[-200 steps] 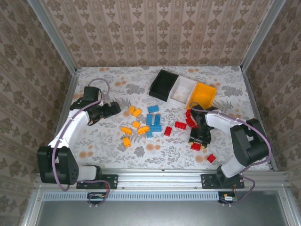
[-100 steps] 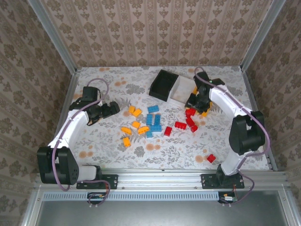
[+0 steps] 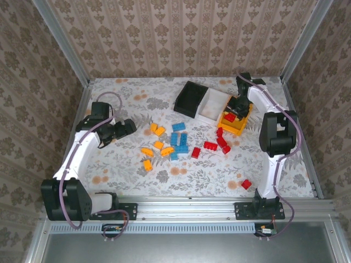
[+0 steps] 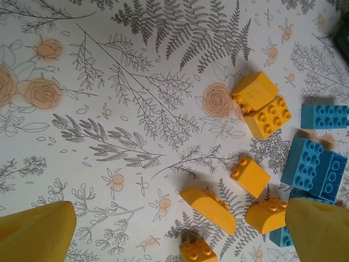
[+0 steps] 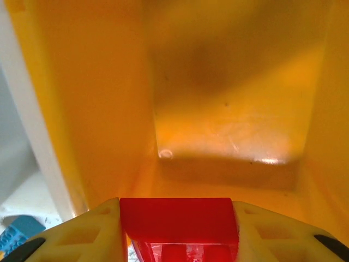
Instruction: Sort the legos into containers by color
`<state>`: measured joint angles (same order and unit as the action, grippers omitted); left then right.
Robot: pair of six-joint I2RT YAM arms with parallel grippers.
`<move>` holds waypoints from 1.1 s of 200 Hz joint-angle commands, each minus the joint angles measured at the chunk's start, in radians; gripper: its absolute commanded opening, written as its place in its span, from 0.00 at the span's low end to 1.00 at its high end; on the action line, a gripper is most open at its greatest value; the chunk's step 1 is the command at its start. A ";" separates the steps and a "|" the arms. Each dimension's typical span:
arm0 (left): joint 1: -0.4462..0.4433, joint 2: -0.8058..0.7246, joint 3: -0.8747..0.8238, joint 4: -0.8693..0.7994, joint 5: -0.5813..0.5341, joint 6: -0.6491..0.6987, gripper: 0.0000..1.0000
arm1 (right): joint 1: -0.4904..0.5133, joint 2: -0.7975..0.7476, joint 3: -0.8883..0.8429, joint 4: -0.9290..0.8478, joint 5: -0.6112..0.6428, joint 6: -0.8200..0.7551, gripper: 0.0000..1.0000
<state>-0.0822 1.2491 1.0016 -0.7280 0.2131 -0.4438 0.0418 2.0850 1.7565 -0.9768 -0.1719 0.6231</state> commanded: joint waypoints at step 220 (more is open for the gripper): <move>-0.047 0.146 0.025 0.097 0.117 -0.012 1.00 | 0.019 -0.457 -0.449 -0.270 0.080 -0.085 0.75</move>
<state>-0.1005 1.3529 0.9958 -0.6632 0.2996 -0.4393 0.0479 1.7237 1.4258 -1.1271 -0.1249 0.5301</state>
